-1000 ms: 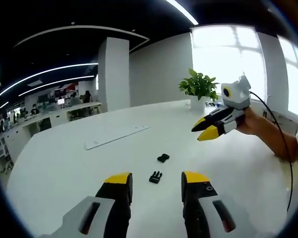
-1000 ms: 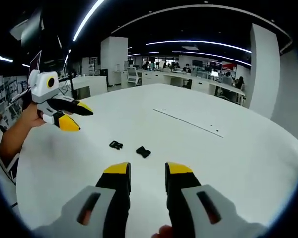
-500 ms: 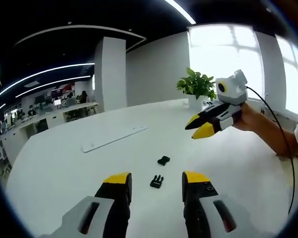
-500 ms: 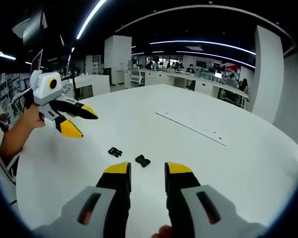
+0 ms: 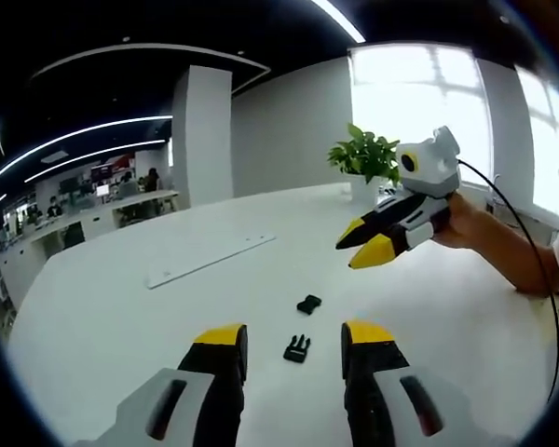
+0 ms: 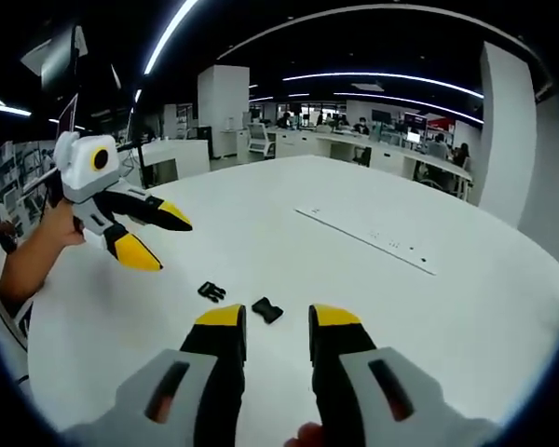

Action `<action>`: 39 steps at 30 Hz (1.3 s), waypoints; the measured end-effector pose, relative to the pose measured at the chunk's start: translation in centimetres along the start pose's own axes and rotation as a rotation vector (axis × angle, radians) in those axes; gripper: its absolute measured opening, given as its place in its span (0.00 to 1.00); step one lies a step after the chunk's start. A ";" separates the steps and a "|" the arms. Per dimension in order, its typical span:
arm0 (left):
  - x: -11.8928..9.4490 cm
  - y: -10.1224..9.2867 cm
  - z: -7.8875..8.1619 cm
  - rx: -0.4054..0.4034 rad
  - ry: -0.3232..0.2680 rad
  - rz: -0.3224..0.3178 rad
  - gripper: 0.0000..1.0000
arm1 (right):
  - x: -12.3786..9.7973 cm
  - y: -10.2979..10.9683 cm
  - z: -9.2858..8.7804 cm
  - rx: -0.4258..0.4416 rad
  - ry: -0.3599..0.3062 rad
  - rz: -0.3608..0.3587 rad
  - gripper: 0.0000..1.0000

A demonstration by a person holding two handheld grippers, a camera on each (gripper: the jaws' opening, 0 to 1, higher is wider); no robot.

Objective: Snap the two parts of the plastic buckle together until the buckle closes and remains connected.

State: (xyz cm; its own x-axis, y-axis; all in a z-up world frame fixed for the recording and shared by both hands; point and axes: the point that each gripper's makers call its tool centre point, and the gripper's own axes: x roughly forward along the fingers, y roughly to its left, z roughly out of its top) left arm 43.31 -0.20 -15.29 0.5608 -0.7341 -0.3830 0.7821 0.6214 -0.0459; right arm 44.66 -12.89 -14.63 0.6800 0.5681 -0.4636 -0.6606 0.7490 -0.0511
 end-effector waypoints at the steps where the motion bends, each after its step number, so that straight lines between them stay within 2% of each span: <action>1: 0.2 0.0 -0.2 0.000 0.002 -0.001 0.40 | 0.1 -0.1 -0.1 0.007 -0.005 -0.001 0.27; 8: 1.1 0.0 -1.0 -0.006 0.013 -0.008 0.40 | 0.7 -0.2 -0.5 0.029 -0.017 0.004 0.27; 17: 1.9 -0.6 -1.3 -0.008 0.016 -0.039 0.37 | 0.9 -0.4 -1.0 0.016 -0.003 -0.004 0.27; 21: 2.4 -0.5 -2.3 0.009 0.045 -0.028 0.35 | 1.3 -0.2 -1.2 0.024 -0.010 -0.005 0.26; 29: 2.8 -0.6 -2.9 0.016 0.065 -0.016 0.32 | 1.7 1.1 -0.7 0.027 -0.039 0.045 0.25; 39: 3.0 -0.3 -3.4 0.004 0.074 -0.005 0.30 | 2.8 1.0 -2.0 0.001 -0.001 0.029 0.24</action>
State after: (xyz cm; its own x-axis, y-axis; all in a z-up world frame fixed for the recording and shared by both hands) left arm 43.80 -1.70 -19.60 0.5352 -0.7148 -0.4502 0.7861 0.6165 -0.0443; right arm 45.23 -11.26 -17.77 0.6605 0.5902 -0.4641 -0.6801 0.7322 -0.0367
